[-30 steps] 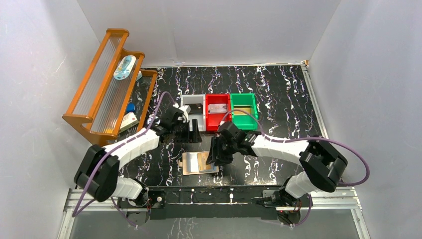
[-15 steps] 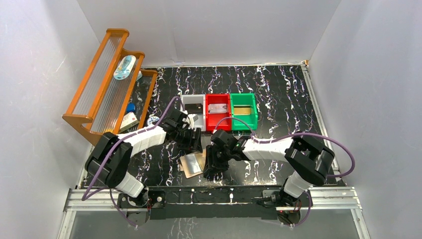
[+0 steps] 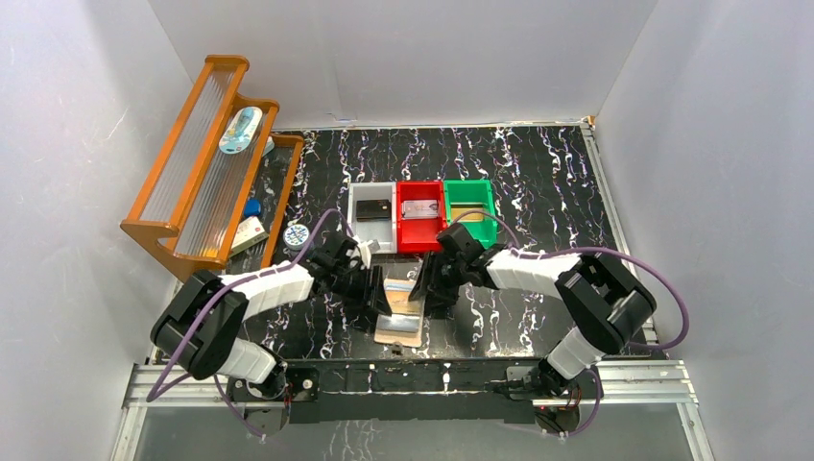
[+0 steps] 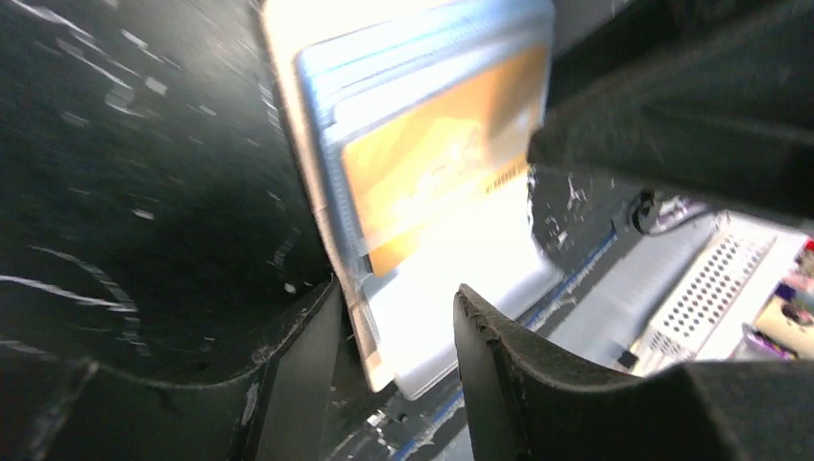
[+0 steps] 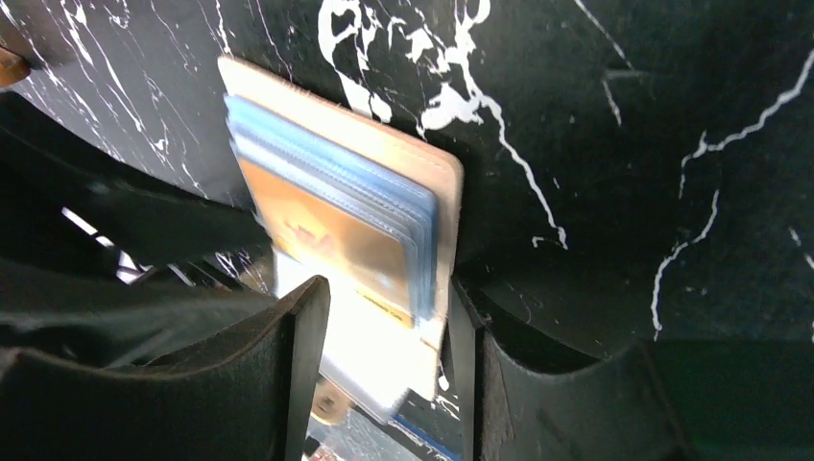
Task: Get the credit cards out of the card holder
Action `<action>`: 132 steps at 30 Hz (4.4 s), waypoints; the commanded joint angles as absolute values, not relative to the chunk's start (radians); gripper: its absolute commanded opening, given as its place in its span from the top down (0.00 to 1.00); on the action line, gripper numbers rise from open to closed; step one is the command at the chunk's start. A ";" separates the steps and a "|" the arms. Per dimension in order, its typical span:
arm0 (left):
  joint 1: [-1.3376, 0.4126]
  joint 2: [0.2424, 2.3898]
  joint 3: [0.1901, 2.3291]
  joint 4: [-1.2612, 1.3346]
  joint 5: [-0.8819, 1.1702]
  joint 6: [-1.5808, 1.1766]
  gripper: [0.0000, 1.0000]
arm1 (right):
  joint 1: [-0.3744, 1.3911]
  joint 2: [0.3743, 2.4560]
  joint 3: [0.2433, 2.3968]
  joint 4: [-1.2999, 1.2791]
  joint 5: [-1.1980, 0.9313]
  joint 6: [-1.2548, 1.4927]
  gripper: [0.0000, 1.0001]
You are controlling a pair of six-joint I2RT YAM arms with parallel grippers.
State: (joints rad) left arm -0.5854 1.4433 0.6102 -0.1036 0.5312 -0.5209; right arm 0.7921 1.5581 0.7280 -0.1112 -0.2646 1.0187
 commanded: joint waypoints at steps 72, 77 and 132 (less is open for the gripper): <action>-0.788 1.601 0.744 -0.284 0.217 -0.512 0.90 | 0.768 1.406 0.396 0.351 -0.278 1.137 0.88; -0.788 1.610 0.733 -0.285 0.200 -0.512 0.91 | 0.728 1.391 0.393 0.304 -0.317 1.080 0.88; -0.807 1.633 0.770 -0.192 0.330 -0.550 0.88 | 0.749 1.520 0.376 0.529 -0.307 1.185 0.68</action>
State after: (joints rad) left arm -0.7963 1.6211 0.8196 -0.1162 0.3973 -0.5606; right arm 0.7208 1.4780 0.3637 0.4461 -0.3698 1.1984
